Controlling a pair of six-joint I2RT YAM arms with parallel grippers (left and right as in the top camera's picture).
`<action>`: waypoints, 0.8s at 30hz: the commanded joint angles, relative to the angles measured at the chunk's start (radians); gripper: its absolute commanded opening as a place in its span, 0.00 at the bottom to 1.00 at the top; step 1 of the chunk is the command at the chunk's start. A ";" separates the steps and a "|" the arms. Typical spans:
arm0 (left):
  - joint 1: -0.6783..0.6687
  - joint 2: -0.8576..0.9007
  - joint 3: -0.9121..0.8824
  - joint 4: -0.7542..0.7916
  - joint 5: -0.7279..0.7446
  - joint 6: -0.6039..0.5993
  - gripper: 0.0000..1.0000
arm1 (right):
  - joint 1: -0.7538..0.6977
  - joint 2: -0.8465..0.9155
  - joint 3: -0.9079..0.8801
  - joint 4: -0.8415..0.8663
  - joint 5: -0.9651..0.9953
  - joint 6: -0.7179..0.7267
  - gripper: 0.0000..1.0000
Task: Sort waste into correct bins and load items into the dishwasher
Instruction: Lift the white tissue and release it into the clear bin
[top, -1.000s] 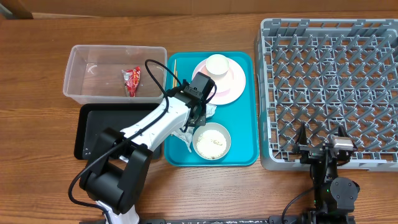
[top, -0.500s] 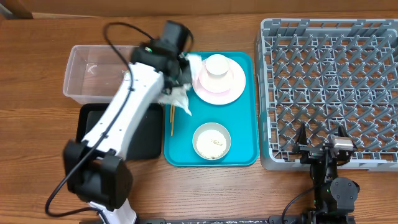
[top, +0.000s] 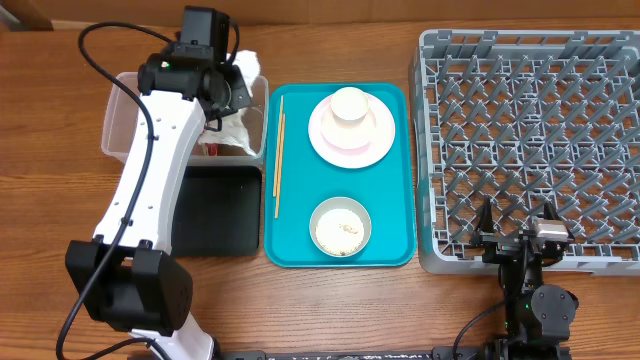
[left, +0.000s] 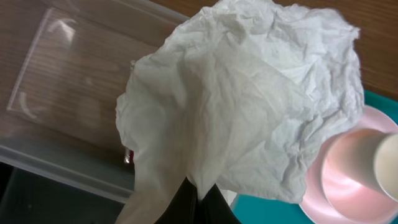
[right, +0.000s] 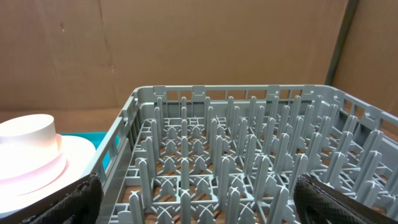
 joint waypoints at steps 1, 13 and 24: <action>0.006 0.054 -0.032 0.028 -0.077 0.018 0.04 | -0.002 -0.007 -0.010 0.003 0.006 -0.006 1.00; 0.070 0.251 -0.044 0.104 -0.131 0.019 0.04 | -0.002 -0.007 -0.010 0.003 0.006 -0.006 1.00; 0.106 0.301 -0.035 0.141 -0.132 0.026 0.36 | -0.002 -0.007 -0.010 0.003 0.006 -0.006 1.00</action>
